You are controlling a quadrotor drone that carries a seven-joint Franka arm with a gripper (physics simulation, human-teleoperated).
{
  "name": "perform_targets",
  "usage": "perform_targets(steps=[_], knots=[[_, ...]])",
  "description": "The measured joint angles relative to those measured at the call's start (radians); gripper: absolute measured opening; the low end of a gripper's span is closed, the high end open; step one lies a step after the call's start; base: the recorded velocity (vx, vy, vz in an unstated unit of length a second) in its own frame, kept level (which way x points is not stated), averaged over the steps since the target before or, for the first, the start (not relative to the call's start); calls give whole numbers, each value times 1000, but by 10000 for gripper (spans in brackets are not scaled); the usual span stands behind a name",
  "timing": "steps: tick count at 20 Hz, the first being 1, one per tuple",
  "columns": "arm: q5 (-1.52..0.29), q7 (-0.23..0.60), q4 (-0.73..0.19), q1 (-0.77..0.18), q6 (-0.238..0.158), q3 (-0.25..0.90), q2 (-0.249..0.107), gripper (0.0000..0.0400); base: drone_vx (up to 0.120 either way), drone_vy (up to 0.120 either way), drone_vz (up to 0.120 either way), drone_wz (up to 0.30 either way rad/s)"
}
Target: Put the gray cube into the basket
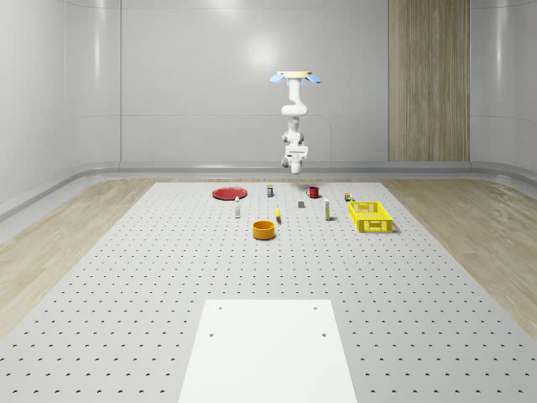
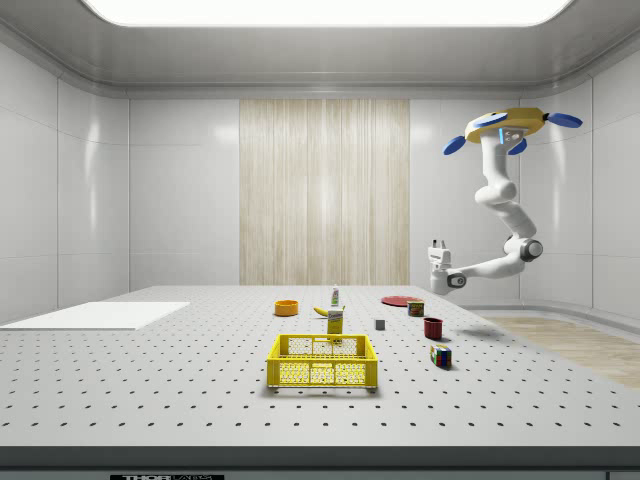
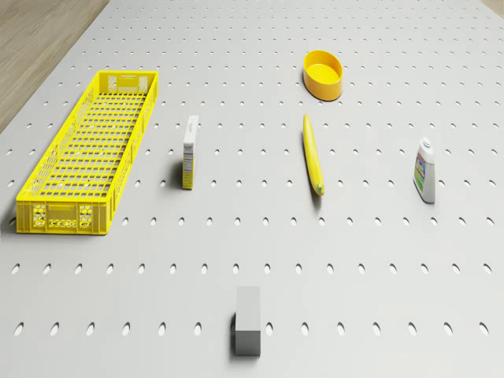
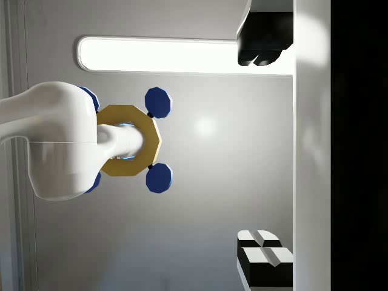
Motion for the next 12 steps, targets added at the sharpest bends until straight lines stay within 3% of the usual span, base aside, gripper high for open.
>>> perform_targets(steps=[7,12], knots=[[-74,10,-8,-16,6,53,-5,400,120,0,0,0],[-214,29,-29,-47,13,152,-12,400,120,0,0,0]])
